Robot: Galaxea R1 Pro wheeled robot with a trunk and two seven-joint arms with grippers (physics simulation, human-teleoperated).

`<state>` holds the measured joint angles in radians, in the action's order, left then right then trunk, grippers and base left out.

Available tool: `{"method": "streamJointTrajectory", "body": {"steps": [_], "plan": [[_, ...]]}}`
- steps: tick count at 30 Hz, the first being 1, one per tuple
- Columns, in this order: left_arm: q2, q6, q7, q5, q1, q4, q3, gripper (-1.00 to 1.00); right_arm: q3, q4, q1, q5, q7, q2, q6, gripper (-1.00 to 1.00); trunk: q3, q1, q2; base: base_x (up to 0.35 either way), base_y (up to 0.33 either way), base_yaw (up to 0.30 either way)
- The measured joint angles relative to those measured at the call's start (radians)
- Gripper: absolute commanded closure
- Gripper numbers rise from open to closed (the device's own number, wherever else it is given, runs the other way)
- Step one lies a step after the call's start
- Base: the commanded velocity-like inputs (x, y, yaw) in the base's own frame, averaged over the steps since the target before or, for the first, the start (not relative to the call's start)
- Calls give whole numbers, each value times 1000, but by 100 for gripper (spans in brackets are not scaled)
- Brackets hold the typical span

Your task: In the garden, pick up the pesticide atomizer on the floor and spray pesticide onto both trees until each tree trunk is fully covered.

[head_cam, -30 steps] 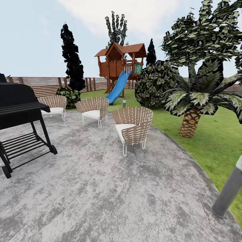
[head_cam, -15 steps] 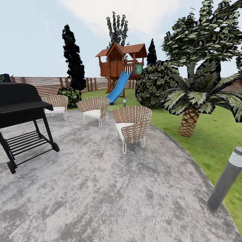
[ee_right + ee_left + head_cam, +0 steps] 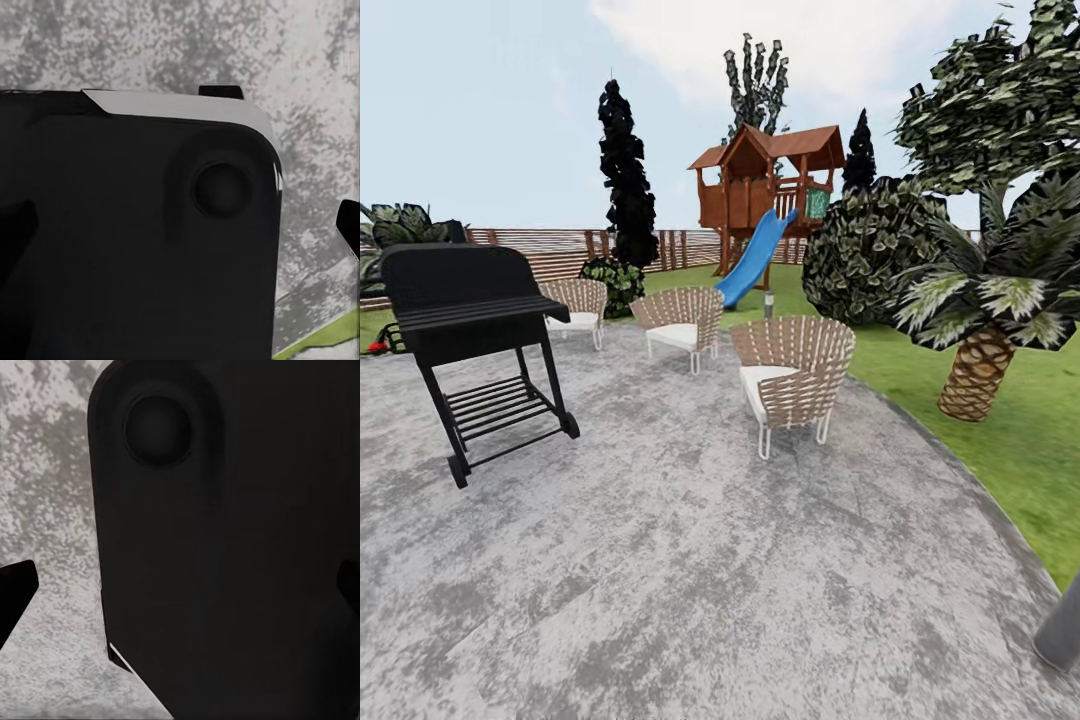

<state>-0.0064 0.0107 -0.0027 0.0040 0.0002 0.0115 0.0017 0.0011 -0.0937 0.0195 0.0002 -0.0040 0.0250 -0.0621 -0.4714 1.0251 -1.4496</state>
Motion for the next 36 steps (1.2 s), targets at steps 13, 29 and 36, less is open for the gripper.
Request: {"method": "streamJointTrajectory", "body": {"steps": [13, 29, 36], "plan": [[10, 106, 0, -2, 8, -2, 30, -100, 0, -26, 0, 1, 0, -5, 0, -100, -7, 0, 0, -1, 1, 278], [136, 107, 1, 28, -23, 75, 37, -100, 0, -578, 15, 0, 2, 2, 15, -100, -18, 0, 0, -111, 90, 274], [275, 49, -58, 226, -109, 265, 33, -100, 3, -669, 166, -1, 1, 38, 193, -100, -25, 0, 0, -1, 1, 266]]}}
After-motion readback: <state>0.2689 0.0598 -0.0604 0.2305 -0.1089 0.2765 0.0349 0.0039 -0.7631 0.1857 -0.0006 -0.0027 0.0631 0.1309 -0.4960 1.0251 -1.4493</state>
